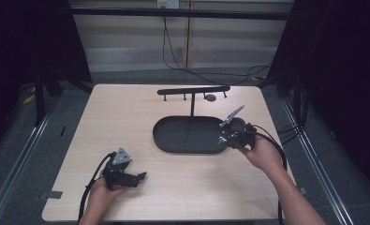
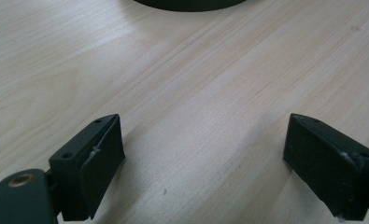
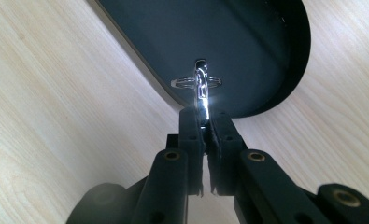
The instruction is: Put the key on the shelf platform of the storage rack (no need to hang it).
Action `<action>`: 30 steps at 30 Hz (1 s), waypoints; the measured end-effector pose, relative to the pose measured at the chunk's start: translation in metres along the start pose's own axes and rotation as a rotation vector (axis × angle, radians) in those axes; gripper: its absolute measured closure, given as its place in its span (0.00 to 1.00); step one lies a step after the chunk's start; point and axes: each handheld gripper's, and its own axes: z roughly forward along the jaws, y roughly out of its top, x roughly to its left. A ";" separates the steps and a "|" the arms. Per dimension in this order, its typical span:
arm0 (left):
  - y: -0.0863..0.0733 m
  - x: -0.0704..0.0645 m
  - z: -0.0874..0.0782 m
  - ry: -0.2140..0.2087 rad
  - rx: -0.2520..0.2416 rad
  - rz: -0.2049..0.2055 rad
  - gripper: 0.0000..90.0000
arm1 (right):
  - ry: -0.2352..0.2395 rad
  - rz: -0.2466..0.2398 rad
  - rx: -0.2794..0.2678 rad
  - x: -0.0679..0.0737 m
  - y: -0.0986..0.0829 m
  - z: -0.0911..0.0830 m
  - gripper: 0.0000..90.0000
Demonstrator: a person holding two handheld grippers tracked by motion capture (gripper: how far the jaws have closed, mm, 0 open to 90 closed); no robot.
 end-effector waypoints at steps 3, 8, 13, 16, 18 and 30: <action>0.000 0.000 0.000 0.000 0.000 -0.001 0.13 | 0.001 -0.002 -0.001 0.001 0.004 0.003 0.94; 0.000 0.000 0.000 0.000 0.000 -0.001 0.13 | -0.003 -0.012 -0.001 0.001 0.008 0.007 0.94; 0.000 0.000 0.000 0.001 -0.001 0.000 0.13 | -0.004 -0.017 0.002 0.001 0.012 0.010 0.94; 0.000 0.000 0.000 0.001 0.000 0.000 0.13 | -0.011 -0.025 0.004 0.001 0.014 0.013 0.94; 0.000 0.000 0.000 0.001 0.000 -0.001 0.13 | -0.009 -0.023 0.006 0.001 0.015 0.015 0.94; 0.000 0.000 0.000 0.001 0.000 -0.001 0.13 | -0.023 -0.016 0.010 -0.001 0.023 0.024 0.94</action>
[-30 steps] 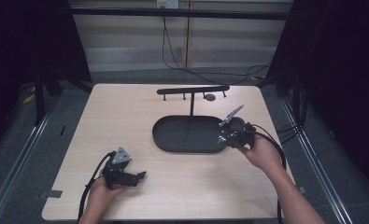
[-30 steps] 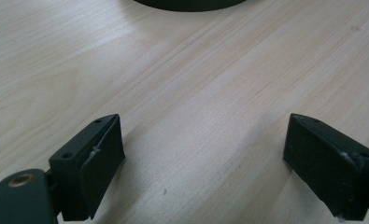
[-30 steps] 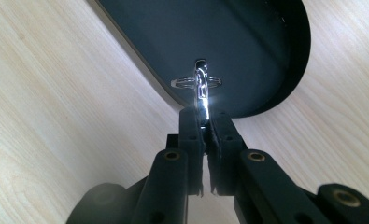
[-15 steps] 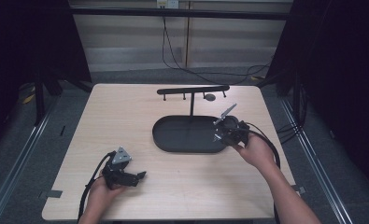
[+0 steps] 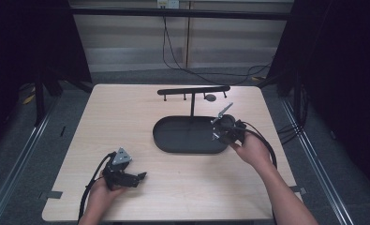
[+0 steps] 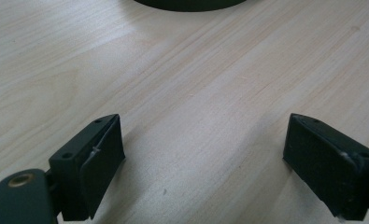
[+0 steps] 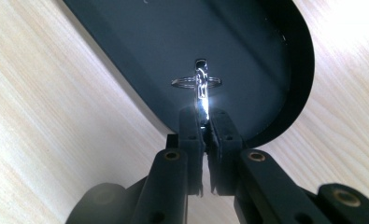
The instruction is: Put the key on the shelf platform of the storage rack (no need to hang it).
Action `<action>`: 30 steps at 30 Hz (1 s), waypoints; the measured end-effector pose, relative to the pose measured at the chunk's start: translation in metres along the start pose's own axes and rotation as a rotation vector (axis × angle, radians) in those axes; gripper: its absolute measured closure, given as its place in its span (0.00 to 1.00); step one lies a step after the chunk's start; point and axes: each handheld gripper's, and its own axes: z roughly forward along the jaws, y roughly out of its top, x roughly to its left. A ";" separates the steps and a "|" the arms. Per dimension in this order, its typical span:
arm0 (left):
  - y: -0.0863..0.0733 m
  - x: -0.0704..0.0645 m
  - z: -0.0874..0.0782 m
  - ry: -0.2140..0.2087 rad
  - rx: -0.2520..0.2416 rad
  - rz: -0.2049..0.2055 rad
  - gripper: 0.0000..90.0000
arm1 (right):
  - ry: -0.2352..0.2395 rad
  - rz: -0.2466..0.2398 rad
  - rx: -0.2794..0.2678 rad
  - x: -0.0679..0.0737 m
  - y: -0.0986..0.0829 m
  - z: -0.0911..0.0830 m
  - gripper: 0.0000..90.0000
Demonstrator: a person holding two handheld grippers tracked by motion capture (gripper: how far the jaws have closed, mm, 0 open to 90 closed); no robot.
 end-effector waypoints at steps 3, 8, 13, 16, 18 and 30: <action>0.000 0.000 0.000 -0.001 0.000 0.001 0.13 | -0.004 0.001 -0.001 0.000 0.002 0.002 0.94; 0.000 0.000 0.000 -0.001 0.000 0.000 0.13 | -0.014 0.003 -0.005 0.001 0.004 0.005 0.94; 0.000 0.000 0.000 -0.001 0.000 0.000 0.13 | -0.010 0.011 -0.009 0.001 0.005 0.008 0.94; 0.000 0.000 0.000 -0.001 0.000 0.001 0.13 | -0.007 0.016 -0.011 0.001 0.005 0.010 0.94; 0.000 0.000 0.000 0.000 0.000 0.001 0.13 | -0.011 0.018 -0.016 0.002 0.005 0.011 0.94; 0.000 0.000 0.000 0.000 0.000 0.000 0.13 | -0.011 0.028 -0.025 0.003 0.009 0.025 0.94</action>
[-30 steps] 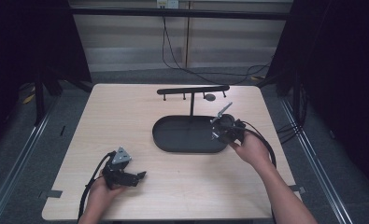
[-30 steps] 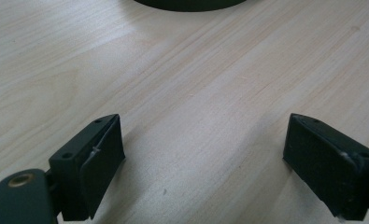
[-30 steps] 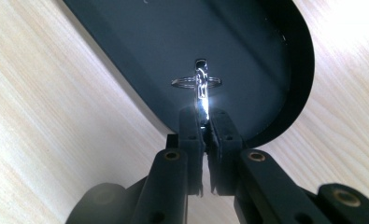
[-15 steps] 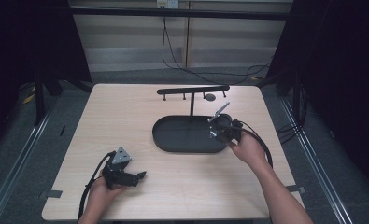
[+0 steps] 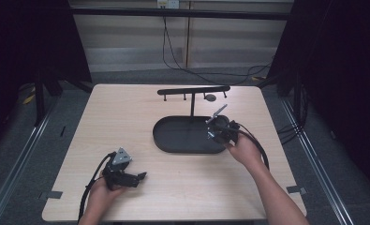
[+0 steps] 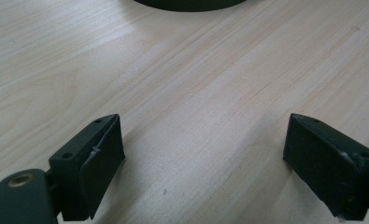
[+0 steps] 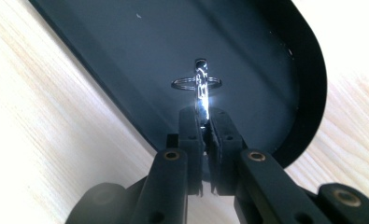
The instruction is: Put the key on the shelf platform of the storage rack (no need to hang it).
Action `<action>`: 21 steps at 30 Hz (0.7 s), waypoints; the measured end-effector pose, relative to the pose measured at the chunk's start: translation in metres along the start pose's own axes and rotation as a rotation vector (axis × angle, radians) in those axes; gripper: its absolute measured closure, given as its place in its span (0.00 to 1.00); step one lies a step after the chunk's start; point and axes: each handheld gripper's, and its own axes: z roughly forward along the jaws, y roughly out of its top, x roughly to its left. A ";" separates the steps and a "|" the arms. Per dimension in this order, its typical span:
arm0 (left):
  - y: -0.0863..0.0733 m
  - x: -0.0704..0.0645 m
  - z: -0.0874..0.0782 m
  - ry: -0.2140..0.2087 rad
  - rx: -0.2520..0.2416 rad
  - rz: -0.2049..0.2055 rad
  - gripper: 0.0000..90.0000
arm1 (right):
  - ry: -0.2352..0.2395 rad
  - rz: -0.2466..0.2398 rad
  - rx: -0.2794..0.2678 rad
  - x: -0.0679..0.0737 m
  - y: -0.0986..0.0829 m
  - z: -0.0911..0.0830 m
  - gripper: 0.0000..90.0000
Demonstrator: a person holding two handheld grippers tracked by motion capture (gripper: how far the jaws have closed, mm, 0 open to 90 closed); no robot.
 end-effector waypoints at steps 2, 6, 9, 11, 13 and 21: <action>0.000 0.000 0.000 0.000 0.000 0.000 0.13 | -0.010 -0.006 -0.003 -0.001 0.001 0.002 0.94; 0.000 0.000 0.000 0.000 0.000 0.000 0.13 | -0.013 0.007 -0.007 -0.002 0.002 0.006 0.94; 0.000 0.000 0.000 0.000 0.000 0.000 0.13 | -0.016 0.012 0.002 -0.002 0.002 0.010 0.94; 0.000 0.000 0.000 0.000 0.000 0.000 0.13 | -0.024 0.006 0.005 -0.001 0.003 0.011 0.94; 0.000 0.000 0.000 0.000 0.000 0.000 0.13 | -0.033 0.007 -0.004 -0.001 0.004 0.013 0.94; 0.000 0.000 0.000 -0.001 0.000 0.000 0.13 | -0.036 0.016 0.011 -0.002 0.005 0.020 0.94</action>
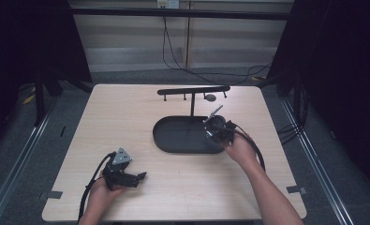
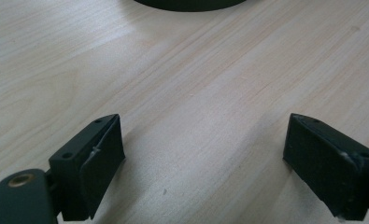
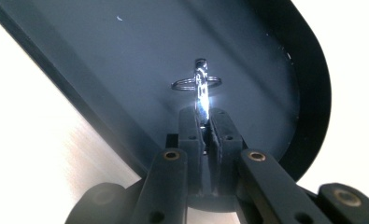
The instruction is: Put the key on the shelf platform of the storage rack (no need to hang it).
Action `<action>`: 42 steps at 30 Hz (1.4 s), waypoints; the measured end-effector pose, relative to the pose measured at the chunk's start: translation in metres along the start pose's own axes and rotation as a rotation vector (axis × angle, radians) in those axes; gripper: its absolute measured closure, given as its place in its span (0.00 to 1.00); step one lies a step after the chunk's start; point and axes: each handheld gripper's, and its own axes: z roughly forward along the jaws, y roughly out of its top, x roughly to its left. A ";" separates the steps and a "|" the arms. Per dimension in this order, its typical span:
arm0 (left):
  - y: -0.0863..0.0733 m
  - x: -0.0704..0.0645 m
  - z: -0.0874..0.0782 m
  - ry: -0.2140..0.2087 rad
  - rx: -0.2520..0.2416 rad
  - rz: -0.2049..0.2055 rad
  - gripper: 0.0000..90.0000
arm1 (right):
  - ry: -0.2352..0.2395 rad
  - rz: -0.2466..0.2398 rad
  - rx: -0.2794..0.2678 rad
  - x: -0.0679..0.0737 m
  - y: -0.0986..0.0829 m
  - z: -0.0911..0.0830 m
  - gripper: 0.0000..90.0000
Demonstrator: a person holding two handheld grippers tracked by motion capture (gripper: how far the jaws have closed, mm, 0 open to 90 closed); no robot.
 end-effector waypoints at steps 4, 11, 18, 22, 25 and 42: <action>0.000 0.000 0.000 0.000 0.000 0.000 0.13 | 0.006 0.004 0.010 -0.001 -0.001 0.005 0.94; 0.000 0.000 0.000 0.000 0.000 0.000 0.13 | 0.019 0.026 0.018 -0.004 -0.002 0.013 0.94; 0.000 0.000 0.000 0.000 0.000 0.000 0.13 | 0.019 0.035 0.011 -0.004 -0.001 0.018 0.94; 0.000 0.000 0.000 0.000 0.000 0.000 0.13 | 0.018 0.039 0.016 -0.003 0.000 0.021 0.94; 0.000 0.000 0.000 0.000 0.000 0.000 0.13 | 0.014 0.044 0.021 -0.002 0.000 0.022 0.94; 0.000 0.000 0.000 0.000 0.000 0.001 0.13 | -0.004 0.043 0.034 -0.002 0.000 0.029 0.93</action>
